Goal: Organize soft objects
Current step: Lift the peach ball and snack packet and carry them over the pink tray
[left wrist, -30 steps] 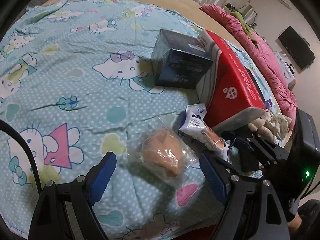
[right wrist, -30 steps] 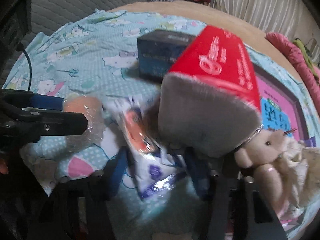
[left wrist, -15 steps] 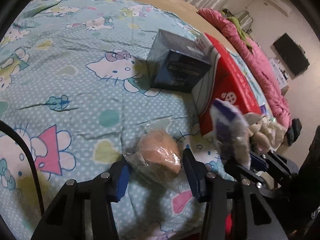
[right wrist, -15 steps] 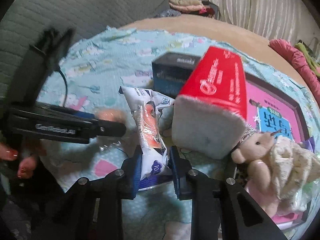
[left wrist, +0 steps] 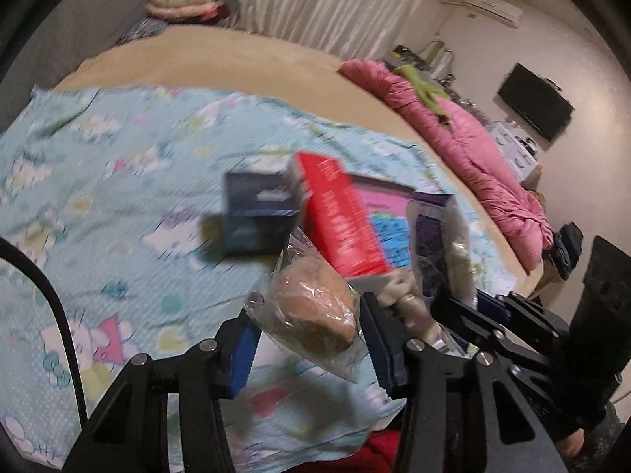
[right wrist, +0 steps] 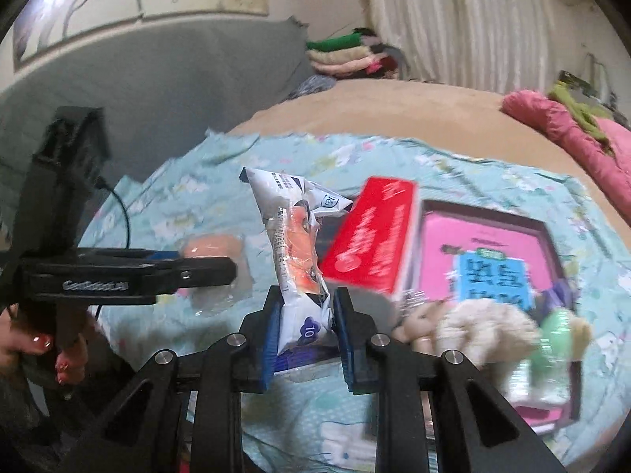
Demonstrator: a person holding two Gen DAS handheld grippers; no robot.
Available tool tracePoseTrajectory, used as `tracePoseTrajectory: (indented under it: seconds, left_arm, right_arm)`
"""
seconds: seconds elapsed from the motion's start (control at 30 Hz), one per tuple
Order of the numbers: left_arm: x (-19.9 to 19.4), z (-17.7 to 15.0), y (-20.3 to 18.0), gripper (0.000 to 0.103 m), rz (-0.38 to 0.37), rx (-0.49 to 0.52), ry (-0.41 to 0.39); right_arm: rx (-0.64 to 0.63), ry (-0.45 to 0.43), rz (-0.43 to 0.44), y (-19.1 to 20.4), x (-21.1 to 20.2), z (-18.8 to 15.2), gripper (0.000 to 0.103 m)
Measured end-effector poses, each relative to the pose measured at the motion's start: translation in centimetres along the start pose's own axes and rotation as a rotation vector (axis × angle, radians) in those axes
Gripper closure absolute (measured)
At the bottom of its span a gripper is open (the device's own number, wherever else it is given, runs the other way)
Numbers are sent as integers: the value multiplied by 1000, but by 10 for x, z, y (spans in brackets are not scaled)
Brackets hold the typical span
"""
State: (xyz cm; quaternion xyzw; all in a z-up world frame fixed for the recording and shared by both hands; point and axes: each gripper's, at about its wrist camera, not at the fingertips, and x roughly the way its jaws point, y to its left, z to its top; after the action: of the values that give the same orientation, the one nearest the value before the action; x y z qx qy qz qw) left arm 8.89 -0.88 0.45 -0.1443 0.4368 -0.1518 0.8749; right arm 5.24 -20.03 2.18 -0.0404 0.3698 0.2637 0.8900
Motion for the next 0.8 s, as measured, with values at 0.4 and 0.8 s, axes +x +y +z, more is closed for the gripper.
tracePoseTrajectory:
  seconds: [0.4,0.8]
  left_arm:
    - [26,31,-99,53,-56,148,0]
    - [89,29,-157,53,-55,243,88]
  right_arm:
    - [169,-108,-158,-87,-58,3,77]
    - [267,-122,-210,-129,-71,-13,77]
